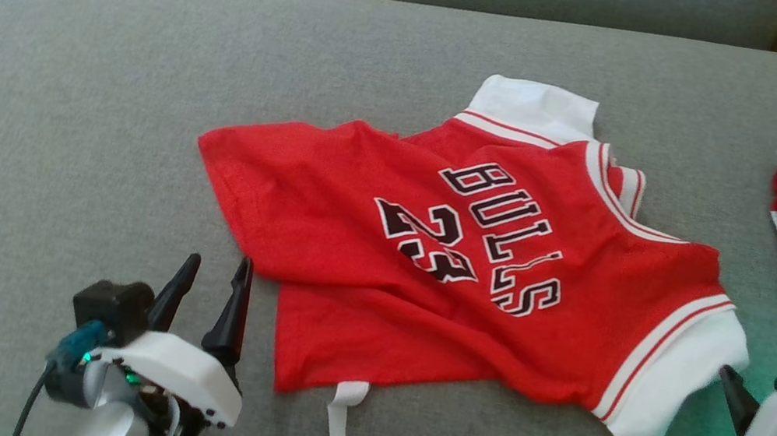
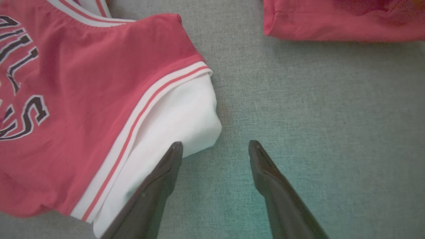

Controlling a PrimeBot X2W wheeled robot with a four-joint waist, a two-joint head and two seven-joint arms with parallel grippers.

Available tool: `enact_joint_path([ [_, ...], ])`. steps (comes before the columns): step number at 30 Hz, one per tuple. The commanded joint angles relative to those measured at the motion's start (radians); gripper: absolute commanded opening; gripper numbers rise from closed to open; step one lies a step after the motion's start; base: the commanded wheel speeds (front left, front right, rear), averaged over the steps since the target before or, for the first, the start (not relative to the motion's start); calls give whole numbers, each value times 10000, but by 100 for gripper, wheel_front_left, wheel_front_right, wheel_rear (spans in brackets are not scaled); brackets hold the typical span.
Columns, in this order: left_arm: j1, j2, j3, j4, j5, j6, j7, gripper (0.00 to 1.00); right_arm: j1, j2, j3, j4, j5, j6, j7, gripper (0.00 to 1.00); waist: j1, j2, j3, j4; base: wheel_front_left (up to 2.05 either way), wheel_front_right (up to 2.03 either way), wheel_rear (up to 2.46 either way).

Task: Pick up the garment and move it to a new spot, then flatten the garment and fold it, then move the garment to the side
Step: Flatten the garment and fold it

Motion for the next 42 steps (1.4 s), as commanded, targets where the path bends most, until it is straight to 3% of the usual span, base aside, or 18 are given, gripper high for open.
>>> enact_joint_path([
  [1,-551,137,264,-337,36,21,6,100,-583,-196,200,-63,-80,75,38,100,0,0,77,80,0,0,0],
  [11,-754,214,263,-267,11,34,6,100,-1701,-275,761,2022,321,75,-99,100,0,0,364,436,0,0,0],
  [12,-760,209,259,-259,8,43,0,100,-1755,-284,866,2152,438,75,-161,93,0,0,366,468,0,0,0],
  [13,-764,204,252,-255,5,50,-4,100,-1795,-303,982,2251,568,75,-235,71,0,0,359,499,0,0,0],
  [14,-760,199,250,-254,0,62,-8,100,-1815,-336,1088,2329,708,75,-315,44,0,0,339,527,0,0,0],
  [15,-751,198,250,-252,-8,72,-13,100,-1821,-381,1175,2396,832,75,-384,6,0,0,310,548,0,0,0],
  [16,-751,198,250,-252,-8,72,-13,100,-1821,-381,1175,2396,832,75,-384,6,0,0,310,548,0,0,0],
  [17,-738,202,249,-244,-16,82,-15,100,-1818,-442,1248,2439,934,75,-462,0,0,0,275,564,0,0,0],
  [25,-533,244,266,-195,-126,114,-55,100,-1672,-723,1618,1490,1316,75,-1244,0,0,0,-124,598,0,0,0],
  [36,-468,260,202,-269,-212,154,-28,100,-1565,-204,3840,-443,1599,75,-825,0,0,0,-230,640,0,0,0],
  [42,-548,214,171,-232,-258,160,-63,100,-1833,118,4980,44,1710,75,-1406,0,0,0,-152,620,0,0,0],
])
